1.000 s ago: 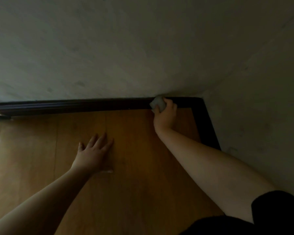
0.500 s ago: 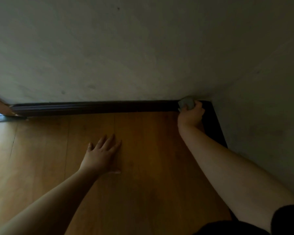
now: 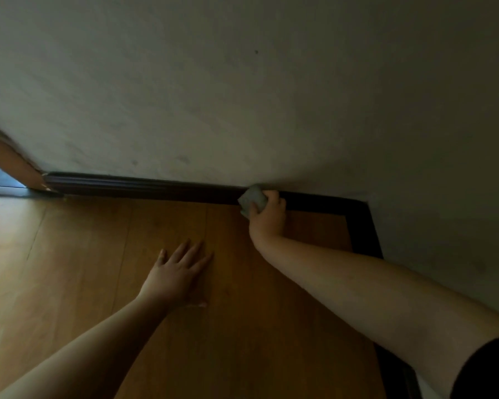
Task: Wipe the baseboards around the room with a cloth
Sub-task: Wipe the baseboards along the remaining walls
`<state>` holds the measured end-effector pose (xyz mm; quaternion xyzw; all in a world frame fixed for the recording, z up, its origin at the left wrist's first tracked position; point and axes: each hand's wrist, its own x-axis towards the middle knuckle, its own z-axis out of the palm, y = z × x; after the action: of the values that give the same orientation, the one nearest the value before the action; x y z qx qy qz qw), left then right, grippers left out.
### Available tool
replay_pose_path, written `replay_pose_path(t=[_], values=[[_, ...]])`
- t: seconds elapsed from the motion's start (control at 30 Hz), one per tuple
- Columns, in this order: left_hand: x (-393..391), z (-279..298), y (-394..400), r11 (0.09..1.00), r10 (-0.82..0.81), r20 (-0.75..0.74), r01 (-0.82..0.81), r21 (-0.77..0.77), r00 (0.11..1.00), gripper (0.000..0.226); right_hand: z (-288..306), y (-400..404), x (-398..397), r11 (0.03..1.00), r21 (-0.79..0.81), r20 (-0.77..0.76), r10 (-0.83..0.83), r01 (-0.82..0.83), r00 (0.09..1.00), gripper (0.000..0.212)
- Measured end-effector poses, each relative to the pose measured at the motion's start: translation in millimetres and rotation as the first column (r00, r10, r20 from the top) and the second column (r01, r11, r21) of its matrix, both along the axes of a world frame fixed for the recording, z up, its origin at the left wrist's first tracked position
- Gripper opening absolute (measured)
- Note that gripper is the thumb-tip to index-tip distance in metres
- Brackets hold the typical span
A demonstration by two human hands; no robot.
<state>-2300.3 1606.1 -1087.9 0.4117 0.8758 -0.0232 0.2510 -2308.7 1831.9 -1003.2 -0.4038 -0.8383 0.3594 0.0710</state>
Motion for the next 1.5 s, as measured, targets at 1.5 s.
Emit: replay_pose_path(t=[1.5], values=[[-8, 16, -169, 0.807, 0.59, -0.015, -0.59, 0.005, 0.807, 0.125, -14, -267, -113, 0.948, -0.305, -0.151, 0.051, -0.095, 0.987, 0.029]])
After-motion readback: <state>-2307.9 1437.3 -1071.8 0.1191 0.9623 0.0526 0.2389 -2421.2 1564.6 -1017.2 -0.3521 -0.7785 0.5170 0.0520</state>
